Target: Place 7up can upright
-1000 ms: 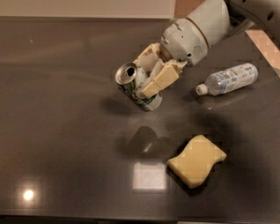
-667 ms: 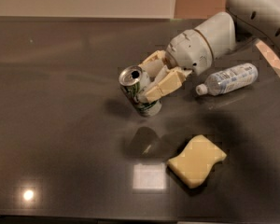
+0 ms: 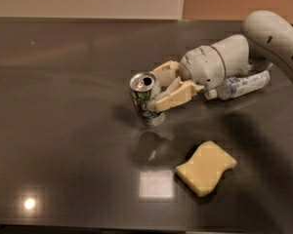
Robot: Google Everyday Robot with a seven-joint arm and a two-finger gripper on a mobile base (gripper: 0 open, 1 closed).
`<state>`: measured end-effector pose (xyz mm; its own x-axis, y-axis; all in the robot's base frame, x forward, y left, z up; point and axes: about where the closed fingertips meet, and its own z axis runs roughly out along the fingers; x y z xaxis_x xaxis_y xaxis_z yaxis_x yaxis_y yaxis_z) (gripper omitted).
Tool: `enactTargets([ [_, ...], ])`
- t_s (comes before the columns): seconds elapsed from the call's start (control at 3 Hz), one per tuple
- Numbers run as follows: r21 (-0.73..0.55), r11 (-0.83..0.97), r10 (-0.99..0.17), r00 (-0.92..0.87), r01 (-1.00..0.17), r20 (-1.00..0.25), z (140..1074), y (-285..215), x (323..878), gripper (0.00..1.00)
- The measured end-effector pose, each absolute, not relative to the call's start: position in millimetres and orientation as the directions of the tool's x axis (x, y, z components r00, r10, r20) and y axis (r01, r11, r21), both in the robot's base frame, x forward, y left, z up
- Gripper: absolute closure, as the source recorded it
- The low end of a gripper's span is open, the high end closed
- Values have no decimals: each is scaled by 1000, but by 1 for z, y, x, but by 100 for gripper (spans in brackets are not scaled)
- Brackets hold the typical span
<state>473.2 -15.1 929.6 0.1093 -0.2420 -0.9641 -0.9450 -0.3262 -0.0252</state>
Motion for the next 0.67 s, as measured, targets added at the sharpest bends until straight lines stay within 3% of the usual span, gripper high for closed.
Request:
enactTargets([
  [0.67,-22,-296,-200,84,-955,-976,911,-20,474,36],
])
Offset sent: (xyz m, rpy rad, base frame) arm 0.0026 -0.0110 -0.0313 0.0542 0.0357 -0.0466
